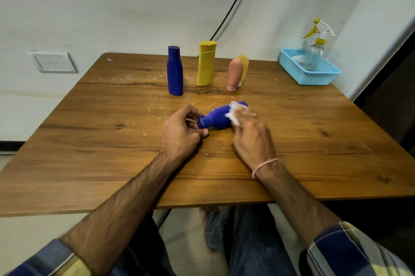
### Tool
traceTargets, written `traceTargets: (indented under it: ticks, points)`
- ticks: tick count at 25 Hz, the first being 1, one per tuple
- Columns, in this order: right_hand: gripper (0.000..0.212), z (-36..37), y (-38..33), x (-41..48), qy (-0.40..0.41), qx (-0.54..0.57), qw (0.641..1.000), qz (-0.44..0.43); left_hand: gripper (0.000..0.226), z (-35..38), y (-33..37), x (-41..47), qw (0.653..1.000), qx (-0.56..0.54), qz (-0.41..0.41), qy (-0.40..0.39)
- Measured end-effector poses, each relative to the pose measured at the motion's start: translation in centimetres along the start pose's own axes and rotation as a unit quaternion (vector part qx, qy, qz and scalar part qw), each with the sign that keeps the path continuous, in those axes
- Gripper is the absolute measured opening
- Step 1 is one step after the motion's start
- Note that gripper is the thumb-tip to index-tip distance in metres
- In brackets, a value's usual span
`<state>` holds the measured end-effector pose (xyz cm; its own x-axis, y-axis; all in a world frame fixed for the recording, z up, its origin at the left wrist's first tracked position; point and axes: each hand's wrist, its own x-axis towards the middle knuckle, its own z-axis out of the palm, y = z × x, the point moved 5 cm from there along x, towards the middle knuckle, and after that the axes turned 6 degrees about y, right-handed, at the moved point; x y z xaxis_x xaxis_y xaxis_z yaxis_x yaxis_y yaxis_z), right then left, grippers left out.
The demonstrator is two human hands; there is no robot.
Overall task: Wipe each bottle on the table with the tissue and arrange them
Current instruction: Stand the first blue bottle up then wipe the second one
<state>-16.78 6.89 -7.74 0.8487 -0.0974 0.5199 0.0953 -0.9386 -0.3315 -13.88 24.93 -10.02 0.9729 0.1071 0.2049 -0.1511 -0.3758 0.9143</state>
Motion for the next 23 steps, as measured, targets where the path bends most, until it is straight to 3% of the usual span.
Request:
traceTargets:
  ticks: [4, 6, 9, 10, 14, 16, 19, 20, 21, 23]
  points:
    - [0.058, 1.6, -5.1, -3.3, -0.079, 0.071, 0.973, -0.203, 0.026, -0.4, 0.1, -0.2, 0.998, -0.027, 0.037, 0.034]
    - [0.058, 0.8, -3.1, -1.6, -0.057, 0.032, 0.984, -0.168, 0.033, -0.3, 0.1, -0.1, 0.999, -0.027, 0.017, 0.014]
    - [0.054, -0.4, 0.5, 0.8, -0.004, -0.032, 0.999, -0.01, 0.04, -0.1, -0.1, 0.1, 1.0, -0.013, -0.001, -0.004]
    - [0.053, -0.1, -0.4, 0.5, 0.0, -0.026, 1.0, -0.014, 0.039, -0.1, -0.1, 0.1, 1.0, -0.016, -0.001, -0.001]
    - [0.057, 1.8, -6.2, -3.6, -0.078, 0.058, 0.973, -0.21, 0.021, -0.5, 0.2, -0.3, 0.999, -0.031, 0.027, 0.035]
    - [0.057, 0.8, -4.6, -2.0, -0.06, 0.054, 0.978, -0.19, 0.028, -0.4, 0.1, -0.2, 0.999, -0.031, 0.016, 0.02]
    - [0.051, -1.2, 0.8, 1.7, -0.014, -0.018, 1.0, -0.017, 0.04, -0.1, 0.0, -0.1, 1.0, -0.019, 0.001, -0.009]
    - [0.05, -1.5, 1.4, 2.0, -0.009, -0.035, 0.999, 0.005, 0.04, -0.1, 0.1, -0.1, 1.0, -0.01, 0.006, -0.009]
    - [0.049, -1.3, 0.6, 1.8, -0.009, -0.032, 0.999, -0.004, 0.04, -0.2, 0.2, -0.1, 1.0, -0.006, 0.013, -0.005]
    - [0.051, -0.4, -3.0, 0.0, -0.034, 0.005, 0.994, -0.1, 0.037, -0.3, 0.3, -0.2, 0.999, -0.019, 0.024, 0.01]
